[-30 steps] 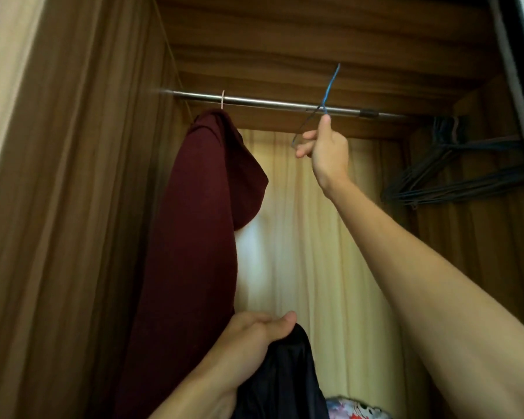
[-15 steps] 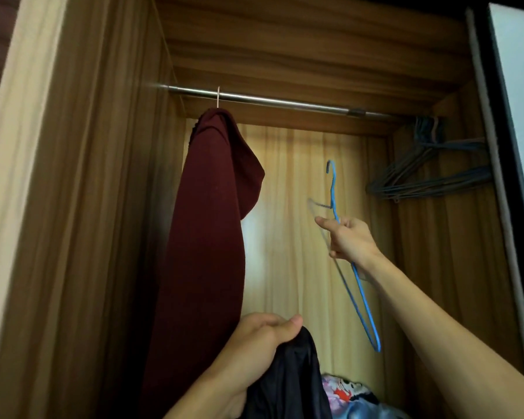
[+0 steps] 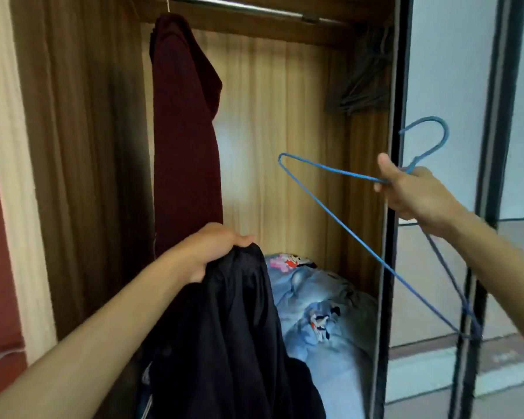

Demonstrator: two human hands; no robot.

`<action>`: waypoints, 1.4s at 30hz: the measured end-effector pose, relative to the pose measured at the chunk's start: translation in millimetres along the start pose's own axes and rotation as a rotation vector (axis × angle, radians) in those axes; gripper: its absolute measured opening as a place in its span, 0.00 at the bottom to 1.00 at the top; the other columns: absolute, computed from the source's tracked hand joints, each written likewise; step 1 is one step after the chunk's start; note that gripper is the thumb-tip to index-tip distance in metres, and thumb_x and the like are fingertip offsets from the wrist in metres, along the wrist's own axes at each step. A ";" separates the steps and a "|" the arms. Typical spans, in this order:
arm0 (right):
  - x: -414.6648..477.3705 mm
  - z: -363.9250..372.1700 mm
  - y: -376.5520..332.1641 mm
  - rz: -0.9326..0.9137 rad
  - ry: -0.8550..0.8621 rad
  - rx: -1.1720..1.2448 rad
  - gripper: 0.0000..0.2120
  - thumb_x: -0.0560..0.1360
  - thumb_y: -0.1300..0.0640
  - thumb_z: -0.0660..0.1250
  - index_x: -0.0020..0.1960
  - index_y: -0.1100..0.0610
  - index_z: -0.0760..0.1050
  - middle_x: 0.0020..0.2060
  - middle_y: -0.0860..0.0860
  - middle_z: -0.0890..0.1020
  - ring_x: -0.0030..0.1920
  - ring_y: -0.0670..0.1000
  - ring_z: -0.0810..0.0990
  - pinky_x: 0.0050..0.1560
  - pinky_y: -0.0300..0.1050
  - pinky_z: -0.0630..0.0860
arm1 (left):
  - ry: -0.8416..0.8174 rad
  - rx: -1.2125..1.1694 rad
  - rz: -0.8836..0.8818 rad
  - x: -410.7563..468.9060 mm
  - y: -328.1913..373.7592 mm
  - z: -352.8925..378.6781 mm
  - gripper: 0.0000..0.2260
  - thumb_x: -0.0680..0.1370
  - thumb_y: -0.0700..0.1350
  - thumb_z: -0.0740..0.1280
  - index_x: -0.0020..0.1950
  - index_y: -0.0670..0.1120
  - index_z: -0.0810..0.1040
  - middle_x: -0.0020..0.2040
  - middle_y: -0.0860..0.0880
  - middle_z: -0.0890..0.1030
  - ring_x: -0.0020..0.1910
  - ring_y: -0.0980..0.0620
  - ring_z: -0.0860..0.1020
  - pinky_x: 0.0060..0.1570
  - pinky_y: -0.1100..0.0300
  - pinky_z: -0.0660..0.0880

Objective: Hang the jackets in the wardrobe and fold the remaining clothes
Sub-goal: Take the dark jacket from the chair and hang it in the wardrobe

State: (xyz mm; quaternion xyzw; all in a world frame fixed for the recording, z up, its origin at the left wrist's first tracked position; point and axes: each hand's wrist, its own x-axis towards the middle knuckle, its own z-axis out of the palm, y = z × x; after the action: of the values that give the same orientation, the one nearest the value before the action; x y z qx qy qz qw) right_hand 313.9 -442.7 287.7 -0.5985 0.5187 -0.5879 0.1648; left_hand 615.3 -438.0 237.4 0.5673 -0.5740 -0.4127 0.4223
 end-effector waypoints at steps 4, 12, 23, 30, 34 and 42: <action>-95.7 -65.4 14.9 0.012 -0.189 0.090 0.19 0.80 0.43 0.62 0.43 0.56 0.81 0.22 0.46 0.60 0.22 0.45 0.57 0.21 0.33 0.52 | 0.022 0.032 -0.139 -31.5 -18.5 14.9 0.13 0.78 0.41 0.70 0.59 0.35 0.79 0.46 0.38 0.83 0.41 0.43 0.81 0.42 0.54 0.79; -221.2 -110.7 11.1 0.009 -0.510 -0.097 0.30 0.64 0.29 0.64 0.43 0.55 0.85 0.25 0.54 0.63 0.24 0.49 0.60 0.23 0.37 0.59 | -0.009 -0.081 -0.221 -92.1 -41.1 55.8 0.05 0.80 0.39 0.68 0.53 0.37 0.79 0.41 0.41 0.81 0.38 0.46 0.80 0.41 0.54 0.78; -291.0 -34.9 4.8 -0.087 -0.391 -0.177 0.18 0.79 0.43 0.60 0.48 0.57 0.78 0.24 0.48 0.64 0.25 0.46 0.62 0.28 0.34 0.63 | -0.059 -0.229 -0.184 -159.2 -31.0 79.9 0.05 0.80 0.37 0.67 0.54 0.38 0.80 0.42 0.43 0.81 0.40 0.47 0.79 0.38 0.59 0.79; -304.2 23.1 2.5 -0.013 -0.260 -0.089 0.21 0.79 0.40 0.59 0.66 0.52 0.69 0.28 0.44 0.72 0.29 0.42 0.71 0.40 0.40 0.69 | -0.095 -0.300 -0.206 -179.7 -43.6 77.3 0.13 0.80 0.37 0.66 0.64 0.36 0.77 0.59 0.38 0.82 0.57 0.42 0.82 0.58 0.49 0.79; -312.8 56.5 -15.1 0.114 -0.250 0.112 0.25 0.75 0.35 0.62 0.60 0.54 0.69 0.27 0.40 0.74 0.26 0.40 0.74 0.35 0.35 0.71 | -0.099 -0.313 -0.158 -198.0 -51.5 83.6 0.07 0.80 0.36 0.63 0.50 0.39 0.81 0.44 0.40 0.82 0.38 0.45 0.80 0.36 0.54 0.78; -330.0 82.3 -27.9 0.384 -0.147 0.657 0.31 0.65 0.28 0.69 0.50 0.54 0.70 0.29 0.50 0.62 0.23 0.45 0.60 0.22 0.37 0.54 | -0.253 0.345 0.390 -221.8 -67.8 42.7 0.16 0.83 0.52 0.59 0.55 0.44 0.82 0.51 0.45 0.85 0.54 0.48 0.81 0.63 0.46 0.74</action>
State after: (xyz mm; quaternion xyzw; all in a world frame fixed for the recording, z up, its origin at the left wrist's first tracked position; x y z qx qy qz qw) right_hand 473.5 -196.5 113.4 -0.4463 0.3923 -0.6366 0.4915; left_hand 595.1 -217.6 156.2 0.4538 -0.7821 -0.2874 0.3157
